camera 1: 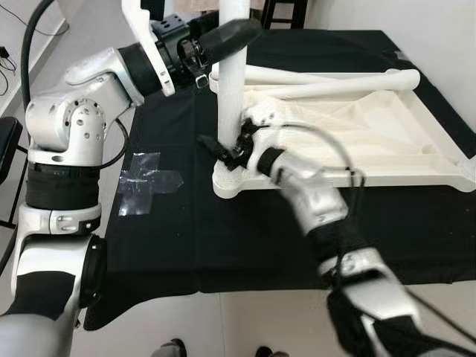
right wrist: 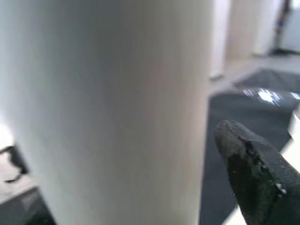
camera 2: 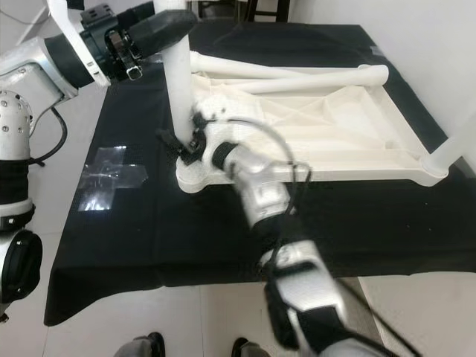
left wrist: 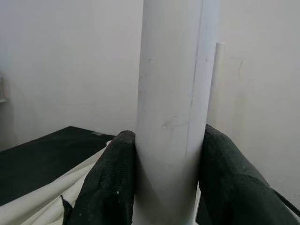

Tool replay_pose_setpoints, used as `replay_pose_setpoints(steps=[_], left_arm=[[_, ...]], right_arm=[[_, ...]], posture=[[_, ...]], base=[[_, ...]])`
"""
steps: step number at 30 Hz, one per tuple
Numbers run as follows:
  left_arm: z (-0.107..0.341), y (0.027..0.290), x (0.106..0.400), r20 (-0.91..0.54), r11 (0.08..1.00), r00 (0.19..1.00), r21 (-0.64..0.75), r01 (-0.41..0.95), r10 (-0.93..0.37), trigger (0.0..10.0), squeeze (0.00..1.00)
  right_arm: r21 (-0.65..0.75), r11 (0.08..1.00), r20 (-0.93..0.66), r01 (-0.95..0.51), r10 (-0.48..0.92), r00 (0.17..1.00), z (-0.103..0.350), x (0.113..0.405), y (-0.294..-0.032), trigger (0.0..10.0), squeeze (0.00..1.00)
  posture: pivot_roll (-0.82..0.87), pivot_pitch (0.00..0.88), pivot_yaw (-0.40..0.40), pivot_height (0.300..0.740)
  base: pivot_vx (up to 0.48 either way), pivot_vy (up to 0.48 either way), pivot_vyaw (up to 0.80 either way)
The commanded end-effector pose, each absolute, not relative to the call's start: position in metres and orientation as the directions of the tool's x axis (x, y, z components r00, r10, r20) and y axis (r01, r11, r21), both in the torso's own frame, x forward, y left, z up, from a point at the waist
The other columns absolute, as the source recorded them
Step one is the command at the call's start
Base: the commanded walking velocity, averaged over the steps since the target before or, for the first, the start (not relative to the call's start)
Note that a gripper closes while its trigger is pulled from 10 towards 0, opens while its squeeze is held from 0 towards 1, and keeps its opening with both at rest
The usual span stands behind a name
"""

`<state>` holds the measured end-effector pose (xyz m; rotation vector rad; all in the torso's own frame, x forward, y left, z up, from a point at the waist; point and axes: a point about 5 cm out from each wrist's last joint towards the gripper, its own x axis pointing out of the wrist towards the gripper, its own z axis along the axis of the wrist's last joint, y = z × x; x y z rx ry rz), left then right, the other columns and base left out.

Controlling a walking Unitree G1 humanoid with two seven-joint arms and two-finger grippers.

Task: Building children table

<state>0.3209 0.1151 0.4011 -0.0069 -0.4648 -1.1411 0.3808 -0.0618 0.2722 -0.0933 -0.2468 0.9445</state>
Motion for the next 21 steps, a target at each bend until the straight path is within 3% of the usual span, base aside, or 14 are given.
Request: replay_pose_setpoints(steps=[1, 3, 4, 6, 7, 8, 9, 13, 21], left_arm=[[0.395, 0.1, 0.316, 0.313, 0.33, 0.252, 0.229, 0.916, -0.916, 0.0, 0.0], [0.395, 0.1, 0.316, 0.314, 0.329, 0.251, 0.227, 0.917, -0.916, 0.0, 0.0], [0.395, 0.1, 0.316, 0.315, 0.33, 0.252, 0.225, 0.917, -0.915, 0.0, 0.0], [0.395, 0.1, 0.316, 0.315, 0.33, 0.252, 0.225, 0.917, -0.915, 0.0, 0.0], [0.395, 0.1, 0.316, 0.314, 0.33, 0.252, 0.224, 0.917, -0.915, 0.0, 0.0], [0.395, 0.1, 0.316, 0.314, 0.33, 0.252, 0.224, 0.917, -0.915, 0.0, 0.0], [0.395, 0.1, 0.316, 0.312, 0.329, 0.253, 0.224, 0.917, -0.916, 0.0, 0.0], [0.395, 0.1, 0.316, 0.309, 0.325, 0.249, 0.225, 0.919, -0.918, 0.0, 0.0], [0.393, 0.099, 0.316, 0.301, 0.314, 0.241, 0.226, 0.922, -0.923, 0.0, 0.0]], right_arm=[[-0.223, 0.513, 0.168, -0.829, 0.858, 0.486, 0.278, 0.38, -0.059, 10.0, 0.0], [-0.244, 0.479, 0.153, -0.843, 0.878, 0.455, 0.28, 0.379, -0.058, 10.0, 0.0], [-0.279, 0.418, 0.128, -0.864, 0.908, 0.398, 0.283, 0.378, -0.056, 10.0, 0.0], [-0.279, 0.418, 0.128, -0.864, 0.908, 0.398, 0.283, 0.378, -0.056, 10.0, 0.0], [-0.285, 0.374, 0.118, -0.883, 0.928, 0.355, 0.284, 0.378, -0.055, 4.5, 0.0], [-0.285, 0.374, 0.118, -0.883, 0.928, 0.355, 0.284, 0.378, -0.055, 4.5, 0.0], [-0.288, 0.279, 0.078, -0.916, 0.96, 0.268, 0.282, 0.377, -0.051, 0.0, 0.0], [-0.29, 0.201, 0.042, -0.936, 0.979, 0.197, 0.278, 0.375, -0.047, 0.0, 0.0], [-0.273, 0.153, 0.026, -0.95, 0.988, 0.151, 0.272, 0.374, -0.046, 0.0, 0.0]], posture=[[0.15, 0.23, -0.078, 0.74], [0.16, 0.232, -0.078, 0.74], [0.16, 0.232, -0.079, 0.74], [0.16, 0.232, -0.079, 0.74], [0.16, 0.232, -0.079, 0.74], [0.16, 0.232, -0.079, 0.74], [0.16, 0.235, -0.08, 0.74], [0.16, 0.236, -0.08, 0.74], [0.16, 0.237, -0.077, 0.74]], base=[[0.0, 0.0, 0.0], [0.0, 0.0, 0.0], [0.0, 0.0, 0.0], [0.0, 0.0, 0.0], [0.0, 0.0, 0.0], [0.0, 0.0, 0.0], [0.0, 0.0, 0.0], [0.0, 0.0, 0.0], [0.0, 0.0, 0.0]])
